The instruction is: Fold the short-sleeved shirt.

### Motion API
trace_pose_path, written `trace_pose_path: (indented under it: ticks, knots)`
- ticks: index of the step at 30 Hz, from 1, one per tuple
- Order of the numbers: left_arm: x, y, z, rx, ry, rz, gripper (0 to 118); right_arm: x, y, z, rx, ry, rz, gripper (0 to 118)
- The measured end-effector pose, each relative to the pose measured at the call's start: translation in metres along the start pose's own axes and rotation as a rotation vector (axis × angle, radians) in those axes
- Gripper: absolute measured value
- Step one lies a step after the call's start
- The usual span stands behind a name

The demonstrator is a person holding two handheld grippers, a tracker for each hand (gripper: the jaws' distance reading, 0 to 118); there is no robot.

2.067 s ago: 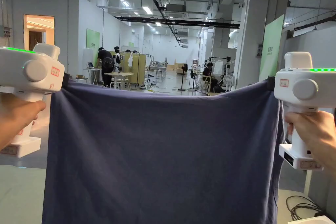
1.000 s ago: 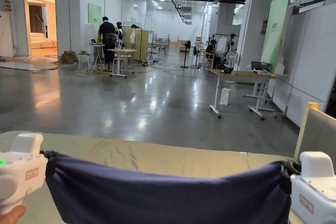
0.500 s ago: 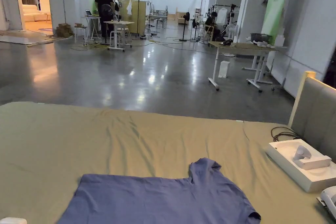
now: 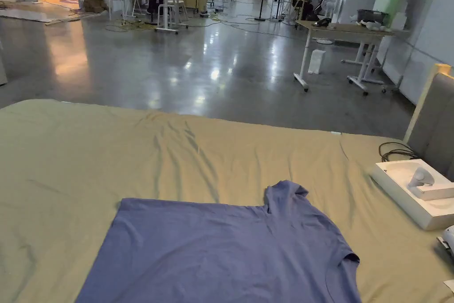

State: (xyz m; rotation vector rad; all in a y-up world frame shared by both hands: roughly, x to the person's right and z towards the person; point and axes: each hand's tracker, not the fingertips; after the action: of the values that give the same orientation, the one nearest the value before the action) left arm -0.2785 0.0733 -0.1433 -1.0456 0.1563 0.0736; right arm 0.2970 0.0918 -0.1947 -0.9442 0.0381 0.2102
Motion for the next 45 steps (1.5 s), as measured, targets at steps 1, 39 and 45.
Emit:
trace_pose_path:
  ticks: [1, 39, 45]
  knots:
    - [0.000, -0.001, -0.001, 0.000, 0.002, -0.003, 4, -0.001, -0.002, -0.003, -0.006, -0.003, 0.007, 0]
    - [0.105, 0.113, 0.126, 0.728, -0.031, 0.056, 1, -0.075, 0.143, 0.098, 0.825, -0.005, -0.094, 0]
    - [0.066, 0.107, 0.111, 0.468, -0.063, 0.066, 1, -0.081, 0.147, 0.092, 0.806, 0.022, -0.067, 0]
